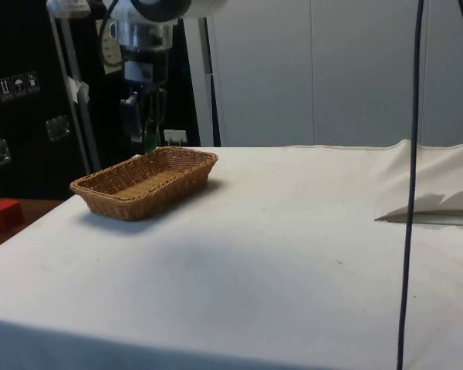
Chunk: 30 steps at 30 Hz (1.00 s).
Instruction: Pick up the ball and place it into the basket.
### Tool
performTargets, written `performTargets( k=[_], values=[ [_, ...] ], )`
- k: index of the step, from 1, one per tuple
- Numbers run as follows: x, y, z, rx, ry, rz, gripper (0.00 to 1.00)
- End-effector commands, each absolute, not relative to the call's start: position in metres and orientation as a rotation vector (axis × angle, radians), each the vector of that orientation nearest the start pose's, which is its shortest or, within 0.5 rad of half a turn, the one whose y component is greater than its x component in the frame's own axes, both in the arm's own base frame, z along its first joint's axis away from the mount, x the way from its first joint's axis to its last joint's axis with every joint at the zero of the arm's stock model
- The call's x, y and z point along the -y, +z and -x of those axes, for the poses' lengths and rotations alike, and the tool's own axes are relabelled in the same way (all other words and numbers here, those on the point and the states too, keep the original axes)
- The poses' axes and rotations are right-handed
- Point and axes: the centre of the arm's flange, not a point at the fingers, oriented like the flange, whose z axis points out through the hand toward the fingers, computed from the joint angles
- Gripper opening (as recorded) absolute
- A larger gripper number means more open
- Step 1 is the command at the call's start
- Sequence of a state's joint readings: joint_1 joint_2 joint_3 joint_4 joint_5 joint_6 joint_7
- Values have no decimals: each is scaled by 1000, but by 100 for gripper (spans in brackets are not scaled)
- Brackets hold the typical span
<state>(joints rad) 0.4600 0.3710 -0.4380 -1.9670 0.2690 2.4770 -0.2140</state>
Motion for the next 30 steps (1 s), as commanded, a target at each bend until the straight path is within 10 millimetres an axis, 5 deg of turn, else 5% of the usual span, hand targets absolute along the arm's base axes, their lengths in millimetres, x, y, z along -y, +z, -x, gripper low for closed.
performTargets(
  k=[1,30],
  values=[
    [-25,316,-630,124,-293,3115,1],
    [36,263,-679,50,-297,3180,1]
  ],
)
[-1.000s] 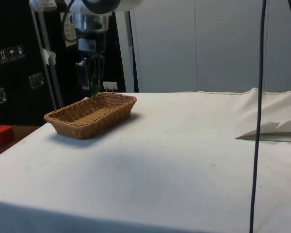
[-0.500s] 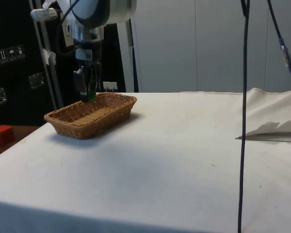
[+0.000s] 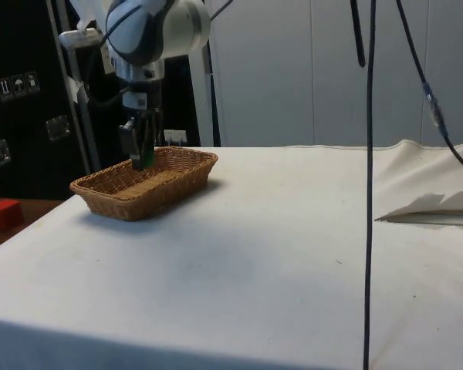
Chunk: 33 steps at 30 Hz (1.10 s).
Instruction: Pick up the ball and place it into the basket.
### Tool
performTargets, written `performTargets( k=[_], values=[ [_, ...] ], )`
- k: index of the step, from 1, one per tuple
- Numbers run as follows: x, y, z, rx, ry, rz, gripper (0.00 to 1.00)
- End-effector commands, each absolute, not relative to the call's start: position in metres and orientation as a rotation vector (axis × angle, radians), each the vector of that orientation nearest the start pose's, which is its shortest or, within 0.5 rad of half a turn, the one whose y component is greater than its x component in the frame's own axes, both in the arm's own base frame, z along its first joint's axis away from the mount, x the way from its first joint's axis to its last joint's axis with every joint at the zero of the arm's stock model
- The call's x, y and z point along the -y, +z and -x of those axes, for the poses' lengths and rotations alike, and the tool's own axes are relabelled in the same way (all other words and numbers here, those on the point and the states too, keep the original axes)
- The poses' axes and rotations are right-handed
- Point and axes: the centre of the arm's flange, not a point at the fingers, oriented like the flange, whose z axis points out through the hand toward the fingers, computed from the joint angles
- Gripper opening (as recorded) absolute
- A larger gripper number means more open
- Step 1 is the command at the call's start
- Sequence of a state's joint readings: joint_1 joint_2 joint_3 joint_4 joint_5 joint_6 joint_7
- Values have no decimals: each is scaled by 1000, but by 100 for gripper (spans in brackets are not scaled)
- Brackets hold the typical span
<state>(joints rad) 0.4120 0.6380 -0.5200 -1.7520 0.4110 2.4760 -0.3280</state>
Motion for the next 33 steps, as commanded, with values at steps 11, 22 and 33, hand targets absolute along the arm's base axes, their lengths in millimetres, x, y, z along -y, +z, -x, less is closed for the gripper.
performTargets(
  k=[11,22,33],
  values=[
    [55,229,-699,13,-299,3188,1],
    [58,203,-709,-16,-292,3202,1],
    [58,203,-708,-15,-287,3206,45]
  ],
)
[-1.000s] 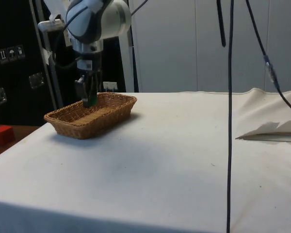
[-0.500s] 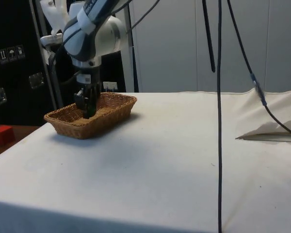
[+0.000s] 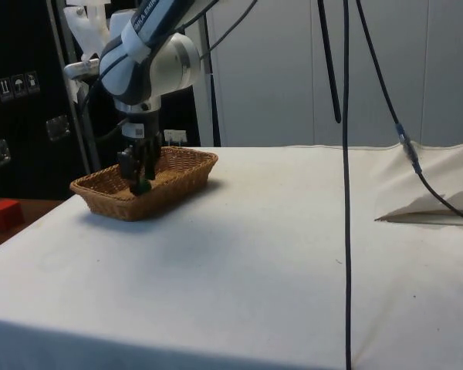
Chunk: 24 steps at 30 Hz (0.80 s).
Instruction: Pick up the ball and place it into the basket.
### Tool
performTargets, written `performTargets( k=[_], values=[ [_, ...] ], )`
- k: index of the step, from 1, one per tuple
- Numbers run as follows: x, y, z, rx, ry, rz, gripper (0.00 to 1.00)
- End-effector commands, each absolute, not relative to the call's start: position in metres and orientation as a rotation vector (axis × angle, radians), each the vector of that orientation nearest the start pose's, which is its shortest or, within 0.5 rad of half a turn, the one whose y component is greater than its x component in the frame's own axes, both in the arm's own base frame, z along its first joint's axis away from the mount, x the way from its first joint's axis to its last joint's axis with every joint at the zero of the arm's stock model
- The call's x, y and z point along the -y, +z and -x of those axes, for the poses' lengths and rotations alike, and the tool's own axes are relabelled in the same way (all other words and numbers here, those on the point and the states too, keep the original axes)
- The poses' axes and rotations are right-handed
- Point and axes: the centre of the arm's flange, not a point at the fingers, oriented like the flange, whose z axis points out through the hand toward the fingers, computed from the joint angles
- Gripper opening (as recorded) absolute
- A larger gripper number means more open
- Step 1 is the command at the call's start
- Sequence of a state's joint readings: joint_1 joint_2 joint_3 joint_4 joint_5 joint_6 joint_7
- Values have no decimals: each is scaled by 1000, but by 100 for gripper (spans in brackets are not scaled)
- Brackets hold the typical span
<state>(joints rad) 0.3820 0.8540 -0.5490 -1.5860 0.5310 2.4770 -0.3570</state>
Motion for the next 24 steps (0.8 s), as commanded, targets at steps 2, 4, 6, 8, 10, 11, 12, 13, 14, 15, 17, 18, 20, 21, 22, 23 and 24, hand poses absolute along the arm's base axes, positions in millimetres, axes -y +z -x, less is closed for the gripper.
performTargets(
  k=[2,4,6,8,10,11,12,13,14,15,17,18,20,21,22,23,24],
  values=[
    [58,203,-708,-15,-287,3206,53],
    [59,204,-708,-17,-287,3206,79],
    [58,204,-709,-15,-287,3205,97],
    [58,203,-708,-16,-286,3206,100],
    [58,203,-708,-16,-286,3206,100],
    [58,202,-708,-15,-287,3209,100],
    [58,203,-708,-16,-286,3206,100],
    [58,204,-708,-17,-288,3206,100],
    [58,208,-708,-16,-287,3205,100],
    [59,216,-707,-23,-291,3205,100],
    [59,223,-705,-26,-291,3204,100],
    [60,226,-705,-28,-290,3202,100],
    [60,223,-707,-25,-292,3199,100],
    [60,232,-703,-33,-291,3199,100],
    [60,239,-700,-35,-293,3196,100],
    [60,242,-699,-37,-293,3195,100],
    [61,245,-697,-39,-296,3193,100]
  ],
)
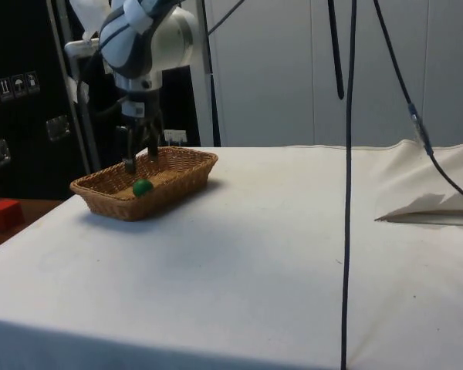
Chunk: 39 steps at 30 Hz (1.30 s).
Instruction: Pick up the ball and place it into the basket.
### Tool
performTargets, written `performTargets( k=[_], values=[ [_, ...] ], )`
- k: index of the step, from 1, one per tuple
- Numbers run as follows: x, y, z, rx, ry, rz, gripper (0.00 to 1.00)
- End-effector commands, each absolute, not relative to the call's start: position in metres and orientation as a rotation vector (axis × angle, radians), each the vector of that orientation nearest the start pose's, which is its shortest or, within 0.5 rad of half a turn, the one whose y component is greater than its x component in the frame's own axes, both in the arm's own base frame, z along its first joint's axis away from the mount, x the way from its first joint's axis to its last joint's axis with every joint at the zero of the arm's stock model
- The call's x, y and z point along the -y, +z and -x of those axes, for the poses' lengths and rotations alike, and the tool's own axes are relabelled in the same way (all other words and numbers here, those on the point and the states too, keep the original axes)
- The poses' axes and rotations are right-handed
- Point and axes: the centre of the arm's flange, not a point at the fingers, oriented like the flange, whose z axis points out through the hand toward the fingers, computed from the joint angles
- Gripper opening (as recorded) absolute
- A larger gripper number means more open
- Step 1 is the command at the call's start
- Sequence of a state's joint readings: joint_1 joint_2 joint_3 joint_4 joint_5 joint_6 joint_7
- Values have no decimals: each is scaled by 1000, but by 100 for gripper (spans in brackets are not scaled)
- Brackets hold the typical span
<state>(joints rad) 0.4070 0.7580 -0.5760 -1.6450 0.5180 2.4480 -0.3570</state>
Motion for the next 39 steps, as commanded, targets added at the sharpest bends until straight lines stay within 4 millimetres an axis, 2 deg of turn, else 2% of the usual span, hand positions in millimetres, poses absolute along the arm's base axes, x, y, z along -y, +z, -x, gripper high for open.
performTargets(
  k=[1,4,5,8,14,15,24,25,30,33,34,39],
  values=[
    [60,249,-696,-39,-298,3190,100],
    [62,258,-693,-45,-303,3186,100],
    [61,255,-695,-37,-311,3181,100],
    [62,273,-688,-48,-308,3176,100],
    [64,296,-675,-48,-311,3160,100],
    [63,294,-677,-43,-313,3153,100],
    [66,331,-653,-34,-326,3141,100],
    [65,327,-657,-29,-332,3134,100],
    [67,351,-638,-25,-335,3129,100],
    [68,359,-629,-17,-338,3125,100],
    [68,357,-632,-15,-343,3117,100],
    [69,372,-614,1,-343,3119,100]
  ],
)
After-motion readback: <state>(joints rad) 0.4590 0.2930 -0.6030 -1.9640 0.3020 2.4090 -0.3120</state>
